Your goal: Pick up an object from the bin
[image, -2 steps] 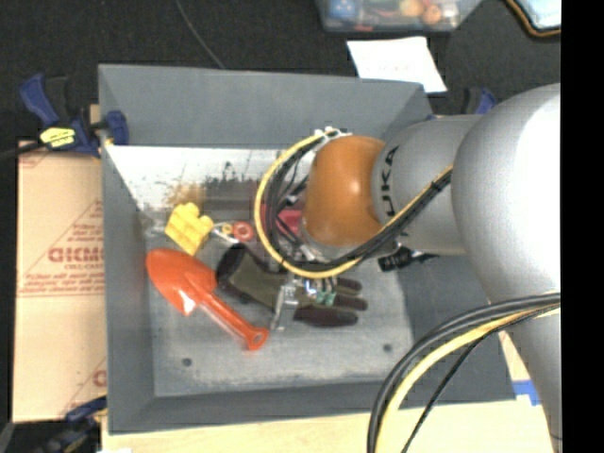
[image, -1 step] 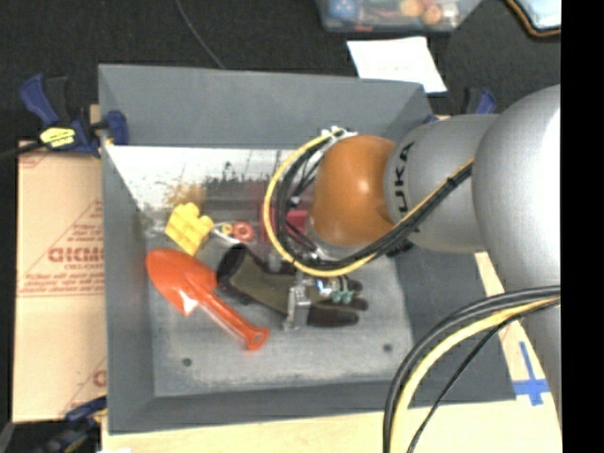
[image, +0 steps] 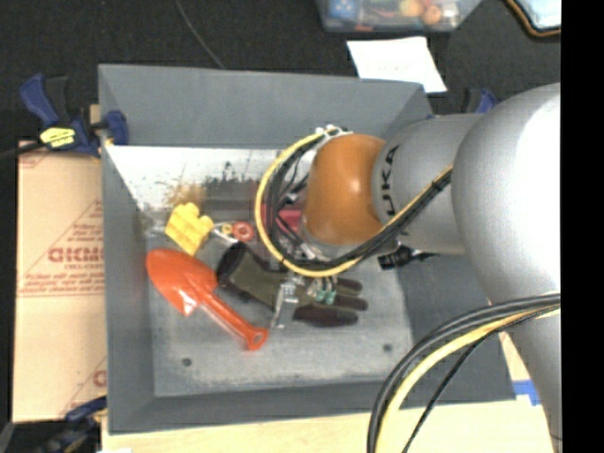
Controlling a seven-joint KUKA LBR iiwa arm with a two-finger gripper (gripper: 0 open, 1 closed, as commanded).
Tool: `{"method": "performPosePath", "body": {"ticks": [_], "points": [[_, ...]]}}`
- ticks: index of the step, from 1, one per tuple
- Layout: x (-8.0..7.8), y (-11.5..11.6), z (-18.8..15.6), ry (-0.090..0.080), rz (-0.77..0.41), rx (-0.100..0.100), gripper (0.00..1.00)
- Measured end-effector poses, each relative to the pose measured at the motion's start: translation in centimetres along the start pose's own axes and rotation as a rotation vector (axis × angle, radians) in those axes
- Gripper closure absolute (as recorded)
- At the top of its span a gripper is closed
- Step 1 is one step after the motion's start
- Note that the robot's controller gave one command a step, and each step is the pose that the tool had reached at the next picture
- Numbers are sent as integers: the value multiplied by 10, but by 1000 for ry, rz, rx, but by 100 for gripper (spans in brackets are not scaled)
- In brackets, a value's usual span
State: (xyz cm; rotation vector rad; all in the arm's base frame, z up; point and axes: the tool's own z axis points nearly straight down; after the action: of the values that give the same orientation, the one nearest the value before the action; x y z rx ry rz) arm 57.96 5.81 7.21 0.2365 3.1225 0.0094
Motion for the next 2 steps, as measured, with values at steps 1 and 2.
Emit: {"method": "performPosePath", "body": {"ticks": [1,2], "points": [[-3,-11,0,-7,-182,-2,0],[-2,-1,-2,-8,-6,-3,100]]}}
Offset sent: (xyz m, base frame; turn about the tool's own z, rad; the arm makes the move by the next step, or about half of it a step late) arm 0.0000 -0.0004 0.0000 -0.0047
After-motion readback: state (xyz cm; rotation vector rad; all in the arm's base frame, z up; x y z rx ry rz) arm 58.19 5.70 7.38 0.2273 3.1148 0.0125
